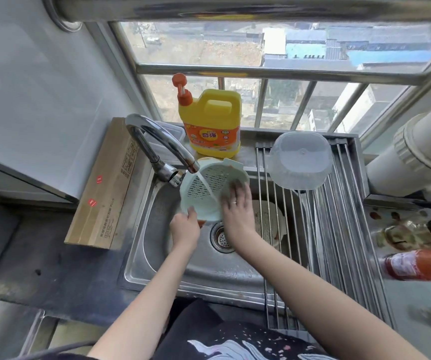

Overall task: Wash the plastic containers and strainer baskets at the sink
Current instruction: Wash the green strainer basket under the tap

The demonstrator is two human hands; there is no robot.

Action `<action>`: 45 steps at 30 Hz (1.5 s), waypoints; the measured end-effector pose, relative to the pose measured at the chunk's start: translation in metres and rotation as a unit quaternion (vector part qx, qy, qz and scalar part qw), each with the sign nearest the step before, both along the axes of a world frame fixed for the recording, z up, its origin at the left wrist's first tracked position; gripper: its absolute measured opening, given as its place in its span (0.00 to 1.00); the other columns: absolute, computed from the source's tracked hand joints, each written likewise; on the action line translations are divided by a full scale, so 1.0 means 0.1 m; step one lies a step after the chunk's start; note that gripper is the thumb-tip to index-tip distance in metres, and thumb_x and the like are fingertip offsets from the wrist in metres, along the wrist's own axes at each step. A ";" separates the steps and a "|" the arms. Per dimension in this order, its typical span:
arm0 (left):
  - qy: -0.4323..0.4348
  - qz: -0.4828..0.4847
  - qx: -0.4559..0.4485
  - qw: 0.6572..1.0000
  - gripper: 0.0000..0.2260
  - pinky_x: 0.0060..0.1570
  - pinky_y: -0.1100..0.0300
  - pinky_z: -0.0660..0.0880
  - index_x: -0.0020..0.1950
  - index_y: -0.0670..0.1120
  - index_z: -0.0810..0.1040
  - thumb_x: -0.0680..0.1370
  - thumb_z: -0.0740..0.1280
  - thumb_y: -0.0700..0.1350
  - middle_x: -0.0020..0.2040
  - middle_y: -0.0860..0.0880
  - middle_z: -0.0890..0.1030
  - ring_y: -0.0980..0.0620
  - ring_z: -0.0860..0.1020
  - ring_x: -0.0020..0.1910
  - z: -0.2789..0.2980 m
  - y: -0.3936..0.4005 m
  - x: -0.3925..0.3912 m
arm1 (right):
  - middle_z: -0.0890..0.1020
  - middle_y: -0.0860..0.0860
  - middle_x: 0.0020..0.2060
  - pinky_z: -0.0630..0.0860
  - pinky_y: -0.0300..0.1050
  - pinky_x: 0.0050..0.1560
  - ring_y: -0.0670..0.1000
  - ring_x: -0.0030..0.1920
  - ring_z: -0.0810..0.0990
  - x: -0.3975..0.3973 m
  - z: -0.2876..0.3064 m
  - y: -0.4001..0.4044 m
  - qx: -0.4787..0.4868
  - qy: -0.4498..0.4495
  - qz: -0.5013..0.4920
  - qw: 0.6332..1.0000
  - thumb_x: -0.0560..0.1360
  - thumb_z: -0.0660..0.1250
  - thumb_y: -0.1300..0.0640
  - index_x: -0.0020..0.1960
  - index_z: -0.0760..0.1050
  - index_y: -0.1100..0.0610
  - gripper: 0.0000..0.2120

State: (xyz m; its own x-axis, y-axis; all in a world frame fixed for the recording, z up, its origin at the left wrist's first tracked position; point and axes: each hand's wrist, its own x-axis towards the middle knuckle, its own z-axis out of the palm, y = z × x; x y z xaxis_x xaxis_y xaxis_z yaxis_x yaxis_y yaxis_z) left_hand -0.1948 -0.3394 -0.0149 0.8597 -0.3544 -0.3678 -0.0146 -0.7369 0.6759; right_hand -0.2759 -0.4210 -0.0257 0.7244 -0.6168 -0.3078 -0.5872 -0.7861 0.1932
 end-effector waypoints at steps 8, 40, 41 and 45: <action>0.133 0.052 -0.035 0.989 0.15 0.50 0.46 0.78 0.51 0.34 0.78 0.79 0.61 0.46 0.49 0.34 0.81 0.38 0.81 0.48 -0.11 -0.03 0.10 | 0.74 0.55 0.66 0.41 0.46 0.74 0.53 0.70 0.67 -0.17 -0.08 -0.05 0.255 -0.174 0.052 0.950 0.71 0.59 0.64 0.68 0.67 0.58 0.24; 0.121 -0.347 0.360 0.858 0.10 0.24 0.69 0.63 0.41 0.44 0.72 0.77 0.57 0.48 0.30 0.48 0.71 0.52 0.68 0.26 0.45 -0.14 0.73 | 0.81 0.49 0.56 0.49 0.45 0.73 0.52 0.63 0.75 -0.46 0.26 -0.40 0.127 -0.004 0.307 0.943 0.77 0.58 0.63 0.65 0.74 0.50 0.18; 0.059 -0.336 0.352 0.871 0.13 0.31 0.65 0.69 0.46 0.44 0.75 0.77 0.58 0.52 0.36 0.47 0.77 0.49 0.75 0.32 0.45 -0.16 0.75 | 0.83 0.50 0.51 0.56 0.45 0.70 0.53 0.57 0.78 -0.45 0.26 -0.37 0.117 -0.004 0.309 0.944 0.76 0.59 0.63 0.59 0.76 0.53 0.15; -0.305 -0.314 0.270 0.858 0.20 0.47 0.54 0.69 0.59 0.44 0.72 0.75 0.55 0.56 0.57 0.44 0.75 0.45 0.73 0.56 0.68 -0.07 0.43 | 0.83 0.54 0.43 0.75 0.47 0.53 0.55 0.46 0.82 -0.35 0.24 -0.19 0.151 -0.006 0.260 0.954 0.75 0.60 0.64 0.48 0.78 0.56 0.09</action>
State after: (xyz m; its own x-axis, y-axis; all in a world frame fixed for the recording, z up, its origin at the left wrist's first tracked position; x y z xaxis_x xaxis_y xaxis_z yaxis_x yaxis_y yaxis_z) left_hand -0.1514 -0.3464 0.0527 0.6527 -0.7376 -0.1728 -0.7525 -0.6577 -0.0352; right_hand -0.3107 -0.4402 -0.0015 0.9129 -0.0588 -0.4040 -0.1043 -0.9903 -0.0917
